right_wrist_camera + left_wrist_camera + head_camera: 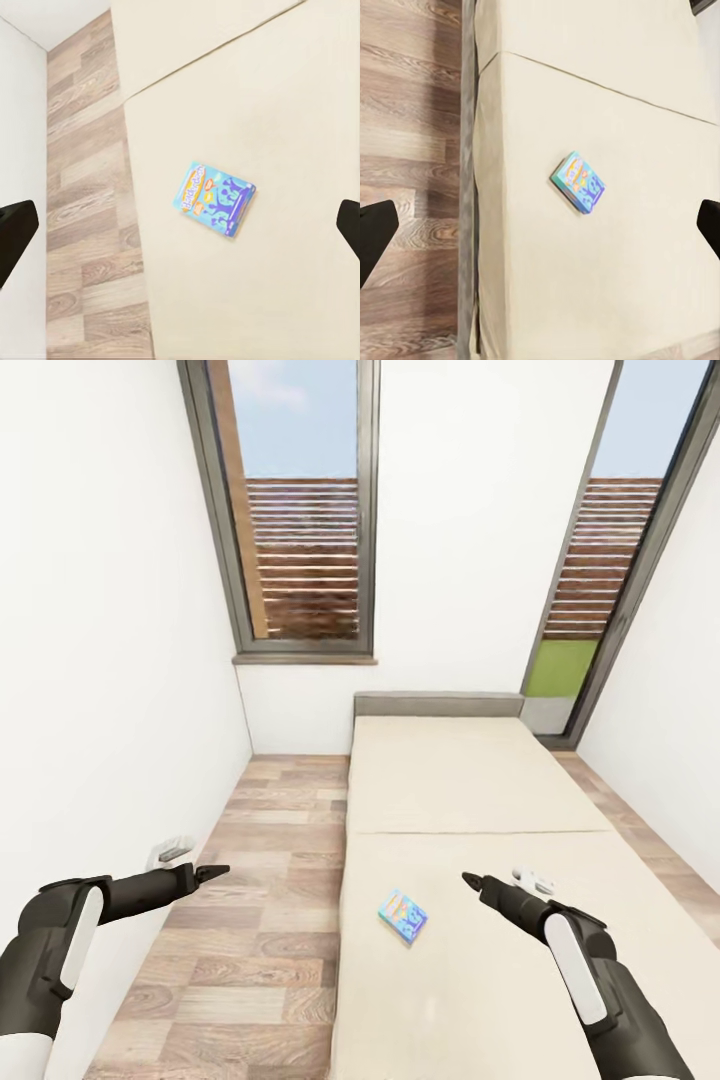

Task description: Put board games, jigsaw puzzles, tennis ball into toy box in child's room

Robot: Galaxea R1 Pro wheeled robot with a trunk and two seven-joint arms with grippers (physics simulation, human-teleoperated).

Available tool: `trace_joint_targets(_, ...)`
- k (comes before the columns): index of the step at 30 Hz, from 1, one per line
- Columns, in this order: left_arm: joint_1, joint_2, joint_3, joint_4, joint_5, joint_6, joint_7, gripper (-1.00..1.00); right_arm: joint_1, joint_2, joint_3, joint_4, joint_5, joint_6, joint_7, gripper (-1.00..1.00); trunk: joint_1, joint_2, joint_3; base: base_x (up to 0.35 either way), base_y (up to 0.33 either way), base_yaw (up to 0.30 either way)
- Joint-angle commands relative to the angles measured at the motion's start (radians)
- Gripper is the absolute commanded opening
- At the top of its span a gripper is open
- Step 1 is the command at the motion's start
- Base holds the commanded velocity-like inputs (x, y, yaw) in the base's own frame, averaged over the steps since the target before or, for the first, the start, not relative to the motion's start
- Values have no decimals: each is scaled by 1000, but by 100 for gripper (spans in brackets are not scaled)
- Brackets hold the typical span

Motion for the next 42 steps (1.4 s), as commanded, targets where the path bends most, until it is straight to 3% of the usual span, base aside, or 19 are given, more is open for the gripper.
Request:
trace_joint_targets(1, -1, 0, 1, 0, 7, 8, 1, 100, -1, 0, -1, 0, -3, 5, 0, 100, 1, -2, -4, 0, 0, 67)
trace_joint_targets(19, 0, 0, -1, 0, -1, 4, 2, 100, 0, 0, -3, 8, -3, -1, 0, 100, 1, -2, -33, 0, 0, 59)
trace_joint_targets(42, 0, -1, -2, 0, -2, 0, 3, 100, 4, 0, -1, 0, -3, -6, 0, 100, 1, -2, -55, 0, 0, -61)
